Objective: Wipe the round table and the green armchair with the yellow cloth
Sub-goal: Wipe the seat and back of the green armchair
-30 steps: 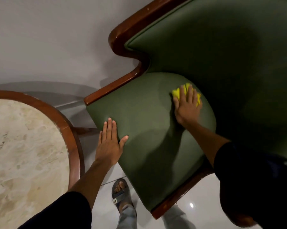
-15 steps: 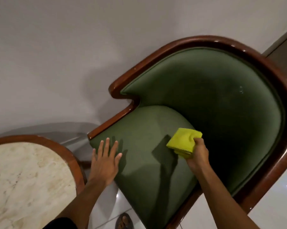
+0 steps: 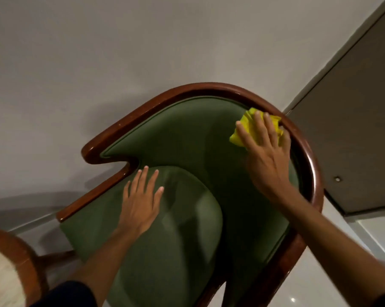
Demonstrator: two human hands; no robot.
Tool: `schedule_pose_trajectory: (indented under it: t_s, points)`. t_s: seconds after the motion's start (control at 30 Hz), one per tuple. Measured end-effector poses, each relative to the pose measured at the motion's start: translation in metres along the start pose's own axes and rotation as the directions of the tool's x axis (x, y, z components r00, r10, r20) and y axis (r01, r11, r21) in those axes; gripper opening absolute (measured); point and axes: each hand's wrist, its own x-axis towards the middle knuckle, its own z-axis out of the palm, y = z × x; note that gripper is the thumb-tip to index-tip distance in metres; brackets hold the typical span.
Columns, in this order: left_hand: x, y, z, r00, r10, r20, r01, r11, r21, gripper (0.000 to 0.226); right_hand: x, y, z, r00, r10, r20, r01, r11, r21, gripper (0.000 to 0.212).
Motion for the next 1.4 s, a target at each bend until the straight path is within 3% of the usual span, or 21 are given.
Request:
schedule_pose_trajectory:
  t_s: [0.03, 0.1, 0.13, 0.23, 0.27, 0.33, 0.4, 0.43, 0.5, 0.57, 0.67, 0.7, 0.9, 1.0, 1.03, 1.1, 1.17, 1.3, 1.4]
  points:
    - [0.007, 0.016, 0.003, 1.000, 0.002, -0.013, -0.003, 0.999, -0.041, 0.060, 0.013, 0.023, 0.005, 0.990, -0.065, 0.124, 0.086, 0.980, -0.177, 0.085]
    - [0.018, 0.043, 0.010, 0.999, 0.004, -0.048, -0.009, 0.994, -0.110, 0.057, 0.025, 0.069, 0.026, 0.906, -0.103, 0.410, 0.267, 0.891, -0.368, 0.089]
    - [0.022, 0.054, 0.014, 0.998, 0.004, -0.059, -0.012, 0.991, -0.131, 0.058, 0.027, 0.088, 0.034, 0.866, -0.134, 0.482, 0.343, 0.861, -0.376, 0.083]
    - [0.032, 0.067, 0.024, 0.998, 0.003, -0.055, -0.011, 0.990, -0.141, 0.057, 0.034, 0.105, 0.056, 0.805, -0.309, 0.507, 0.525, 0.770, -0.364, 0.068]
    - [0.036, 0.068, 0.027, 0.999, -0.004, -0.045, -0.002, 0.990, -0.143, 0.057, 0.036, 0.097, 0.063, 0.756, -0.363, 0.544, 0.603, 0.709, -0.365, 0.065]
    - [0.044, 0.070, 0.028, 0.999, -0.012, -0.045, 0.005, 0.990, -0.141, 0.057, 0.027, 0.080, 0.089, 0.580, -0.499, 0.644, 0.774, 0.583, -0.246, 0.057]
    - [0.062, 0.074, 0.023, 0.996, 0.008, -0.091, -0.019, 0.993, -0.119, 0.057, 0.012, 0.064, 0.110, 0.436, -0.477, 0.763, 0.832, 0.537, -0.140, 0.055]
    - [0.074, 0.076, 0.020, 0.991, 0.043, -0.125, -0.054, 0.994, -0.092, 0.059, 0.006, 0.060, 0.116, 0.423, -0.446, 0.789, 0.837, 0.526, -0.152, 0.055]
    - [0.099, 0.085, 0.015, 0.977, 0.121, -0.175, -0.126, 0.992, -0.016, 0.062, -0.010, 0.059, 0.111, 0.443, -0.391, 0.807, 0.822, 0.536, -0.192, 0.056]
    - [0.121, 0.102, 0.012, 0.961, 0.200, -0.192, -0.190, 0.979, 0.068, 0.064, -0.028, 0.072, 0.091, 0.483, -0.377, 0.790, 0.768, 0.617, -0.174, 0.056]
    - [0.158, 0.125, 0.010, 0.913, 0.324, -0.249, -0.270, 0.936, 0.225, 0.066, -0.014, 0.102, 0.050, 0.731, -0.401, 0.552, 0.584, 0.786, -0.202, 0.062]
    - [0.173, 0.127, 0.007, 0.896, 0.360, -0.258, -0.288, 0.916, 0.280, 0.067, -0.002, 0.111, 0.040, 0.783, -0.384, 0.490, 0.540, 0.810, -0.227, 0.062]
    - [0.245, 0.118, -0.008, 0.845, 0.474, -0.246, -0.306, 0.807, 0.505, 0.075, 0.034, 0.090, 0.082, 0.760, -0.380, 0.527, 0.553, 0.804, -0.219, 0.054]
    - [0.256, 0.097, -0.021, 0.818, 0.529, -0.224, -0.322, 0.746, 0.583, 0.080, 0.007, 0.079, 0.086, 0.651, -0.404, 0.642, 0.652, 0.732, -0.200, 0.053]
    - [0.259, 0.094, -0.021, 0.808, 0.549, -0.213, -0.336, 0.727, 0.599, 0.082, -0.005, 0.088, 0.083, 0.693, -0.387, 0.609, 0.616, 0.756, -0.221, 0.057]
    - [0.263, 0.092, -0.015, 0.787, 0.585, -0.196, -0.361, 0.694, 0.623, 0.083, -0.020, 0.105, 0.069, 0.858, -0.268, 0.438, 0.402, 0.882, -0.247, 0.064]
    - [0.264, 0.090, -0.012, 0.787, 0.582, -0.206, -0.356, 0.701, 0.618, 0.082, -0.014, 0.107, 0.063, 0.943, -0.141, 0.301, 0.228, 0.934, -0.275, 0.063]
    - [0.262, 0.094, -0.013, 0.797, 0.571, -0.195, -0.355, 0.706, 0.613, 0.081, 0.039, 0.072, 0.087, 0.930, -0.219, 0.295, 0.301, 0.915, -0.270, 0.059]
    - [0.261, 0.092, -0.014, 0.799, 0.570, -0.192, -0.360, 0.708, 0.607, 0.081, 0.045, 0.054, 0.108, 0.820, -0.340, 0.461, 0.468, 0.861, -0.199, 0.049]
